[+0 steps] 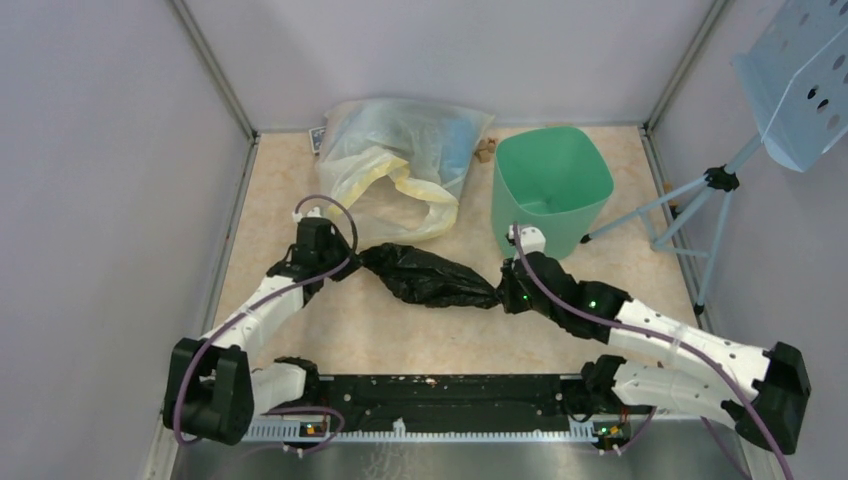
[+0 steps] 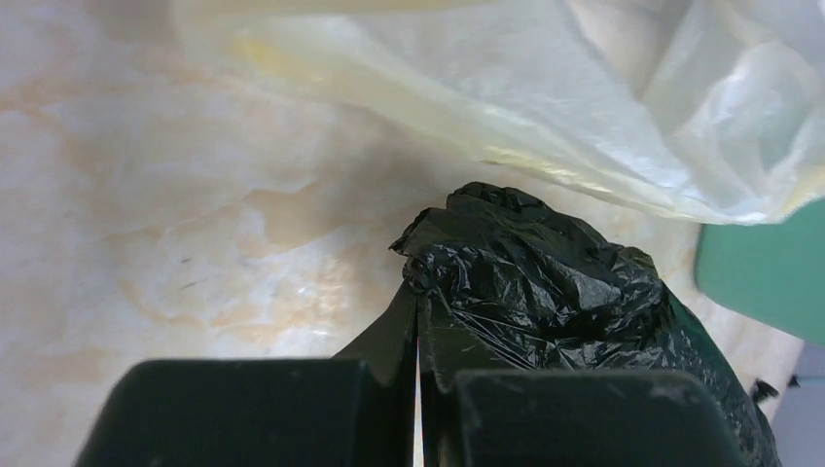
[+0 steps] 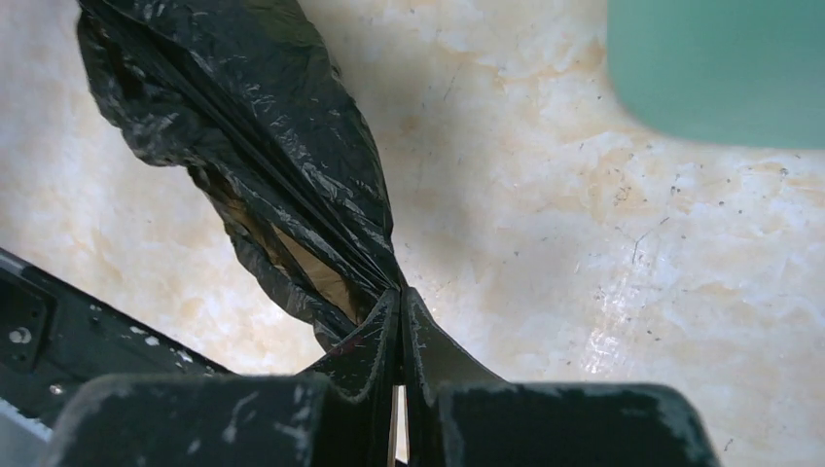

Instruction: Put the trash bags into the trash bin

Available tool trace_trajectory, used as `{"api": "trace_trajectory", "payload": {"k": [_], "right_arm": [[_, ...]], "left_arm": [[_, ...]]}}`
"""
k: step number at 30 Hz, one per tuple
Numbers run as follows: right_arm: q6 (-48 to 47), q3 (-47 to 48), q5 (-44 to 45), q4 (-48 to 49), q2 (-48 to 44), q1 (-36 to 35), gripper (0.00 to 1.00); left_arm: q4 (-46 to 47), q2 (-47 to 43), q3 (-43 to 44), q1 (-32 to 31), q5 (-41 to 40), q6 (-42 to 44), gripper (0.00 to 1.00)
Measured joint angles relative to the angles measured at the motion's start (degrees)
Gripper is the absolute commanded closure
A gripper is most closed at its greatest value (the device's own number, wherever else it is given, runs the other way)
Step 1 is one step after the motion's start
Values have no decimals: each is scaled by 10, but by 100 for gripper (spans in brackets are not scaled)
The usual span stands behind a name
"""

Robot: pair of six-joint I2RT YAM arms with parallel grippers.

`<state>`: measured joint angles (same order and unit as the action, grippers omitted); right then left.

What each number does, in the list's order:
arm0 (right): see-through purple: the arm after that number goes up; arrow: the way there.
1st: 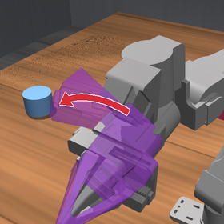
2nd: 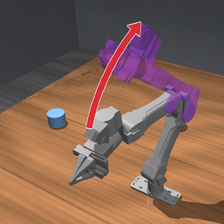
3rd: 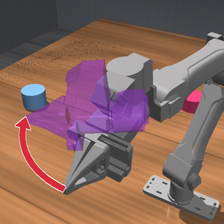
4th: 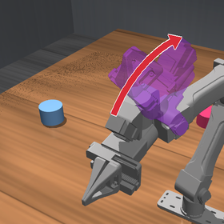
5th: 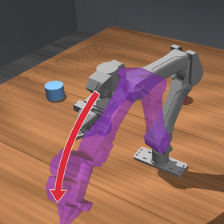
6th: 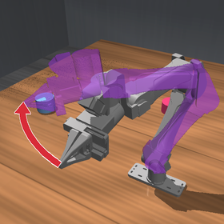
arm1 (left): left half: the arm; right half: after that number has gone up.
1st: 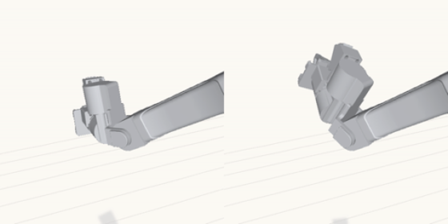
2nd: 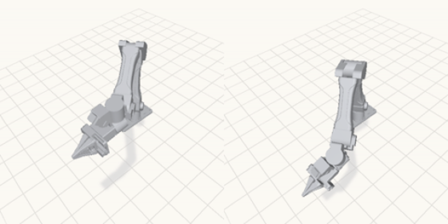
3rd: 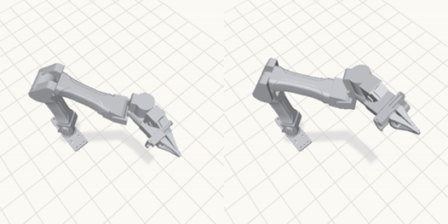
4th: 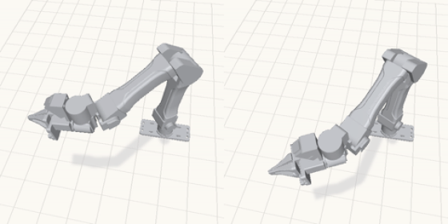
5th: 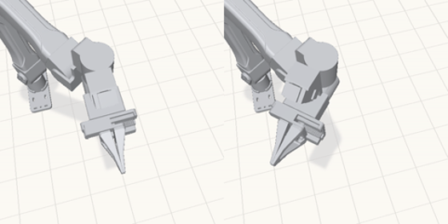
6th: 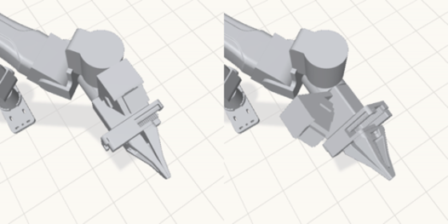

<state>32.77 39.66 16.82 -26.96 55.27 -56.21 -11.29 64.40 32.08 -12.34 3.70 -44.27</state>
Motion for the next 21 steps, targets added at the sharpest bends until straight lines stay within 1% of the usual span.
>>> {"api": "trace_trajectory", "payload": {"k": [2, 4, 7, 10, 11, 12, 14, 15, 17, 19, 21], "right_arm": [[3, -5, -1, -3, -30, 12, 100], [2, -6, -12, -3, -36, 13, 100], [0, -5, -47, 6, -17, 13, 100], [-2, 1, -99, 19, 17, 13, 100], [-2, 7, -115, 25, 30, 13, 100], [-1, 11, -128, 31, 38, 13, 100], [1, 25, -142, 42, 50, 13, 100], [3, 32, -143, 46, 54, 13, 100], [9, 51, -137, 50, 63, 13, 100], [16, 63, -125, 50, 68, 13, 100], [22, 71, -107, 49, 72, 13, 100]], "left_arm": [[0, 18, 21, 0, 16, 9, 100], [6, 36, 45, -1, 38, 19, 100], [16, 68, 87, -3, 81, 36, 100], [12, 106, 144, -26, 100, 55, 99], [10, 116, 163, -39, 101, 62, 94], [10, 126, 182, -55, 103, 71, 83], [9, 137, 212, -82, 106, 91, 43], [5, 141, 225, -94, 108, 102, 32], [-4, 144, 243, -113, 115, 124, 21], [-23, 142, 250, -122, 115, 147, 18], [-50, 134, 251, -125, 114, 170, 10]]}}
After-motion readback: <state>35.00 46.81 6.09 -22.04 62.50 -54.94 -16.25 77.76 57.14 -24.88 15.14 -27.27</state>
